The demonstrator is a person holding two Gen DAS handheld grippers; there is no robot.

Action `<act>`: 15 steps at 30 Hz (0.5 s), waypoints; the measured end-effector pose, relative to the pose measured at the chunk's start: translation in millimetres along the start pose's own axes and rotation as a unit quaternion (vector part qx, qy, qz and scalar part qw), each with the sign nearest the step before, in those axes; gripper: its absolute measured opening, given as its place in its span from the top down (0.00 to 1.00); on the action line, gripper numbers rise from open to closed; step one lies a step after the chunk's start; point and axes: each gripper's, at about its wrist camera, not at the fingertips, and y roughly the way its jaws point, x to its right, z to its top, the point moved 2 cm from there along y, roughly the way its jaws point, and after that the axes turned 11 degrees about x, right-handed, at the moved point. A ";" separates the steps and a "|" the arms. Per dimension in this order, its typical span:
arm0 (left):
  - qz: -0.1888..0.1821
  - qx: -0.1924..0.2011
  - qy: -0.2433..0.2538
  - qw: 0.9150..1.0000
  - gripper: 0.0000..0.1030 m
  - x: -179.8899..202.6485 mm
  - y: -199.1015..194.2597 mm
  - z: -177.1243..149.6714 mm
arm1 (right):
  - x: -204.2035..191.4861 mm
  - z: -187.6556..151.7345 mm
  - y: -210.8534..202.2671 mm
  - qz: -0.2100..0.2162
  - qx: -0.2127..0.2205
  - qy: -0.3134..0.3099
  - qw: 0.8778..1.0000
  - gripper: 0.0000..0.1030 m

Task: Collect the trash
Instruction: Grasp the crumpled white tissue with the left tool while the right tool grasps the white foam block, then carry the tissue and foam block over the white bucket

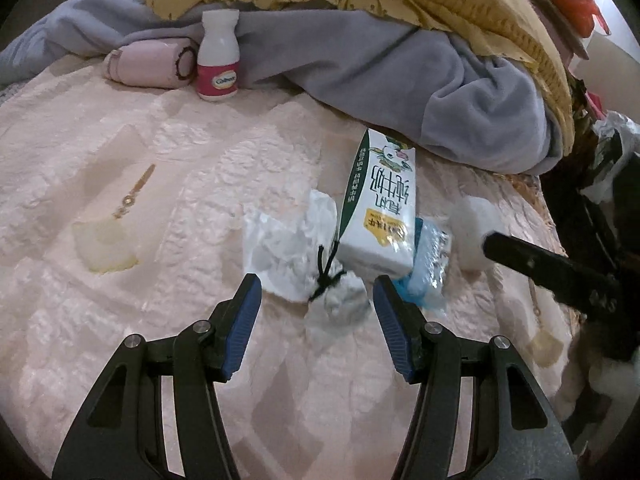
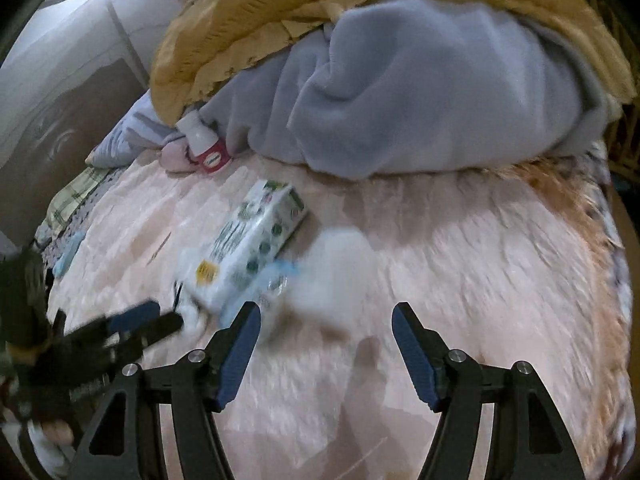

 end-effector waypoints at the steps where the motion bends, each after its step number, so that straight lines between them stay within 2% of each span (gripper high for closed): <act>1: -0.001 -0.002 -0.005 1.000 0.45 -1.0 4.5 0.7 | 1.8 2.9 7.3 0.003 -0.003 0.007 1.000 0.36; 2: -0.003 -0.003 -0.008 1.000 0.45 -1.8 7.8 1.3 | 4.9 5.3 15.9 0.010 -0.006 0.019 1.000 0.37; 3: -0.006 -0.005 -0.010 1.000 0.46 -2.6 10.9 1.2 | 6.6 6.7 21.0 0.014 -0.006 0.026 1.000 0.46; 4: -0.007 -0.009 -0.010 1.000 0.46 -3.7 14.4 0.7 | 8.4 6.8 24.8 0.015 -0.008 0.030 0.999 0.61; 5: -0.008 -0.012 -0.010 1.000 0.56 -5.0 16.6 -0.3 | 9.3 5.3 31.4 0.012 -0.012 0.031 0.999 0.63; 6: -0.010 -0.014 -0.011 1.000 0.71 -6.0 17.3 -0.8 | 10.3 3.7 31.7 0.012 -0.012 0.031 0.999 0.67; 7: -0.020 -0.016 -0.014 1.000 0.73 -6.8 16.7 -1.5 | 11.1 2.2 29.8 0.013 -0.010 0.031 0.999 0.70; 15: -0.030 -0.007 0.006 1.000 0.77 4.5 -26.6 -18.3 | 10.3 -18.8 -29.2 0.027 0.015 0.016 0.999 0.71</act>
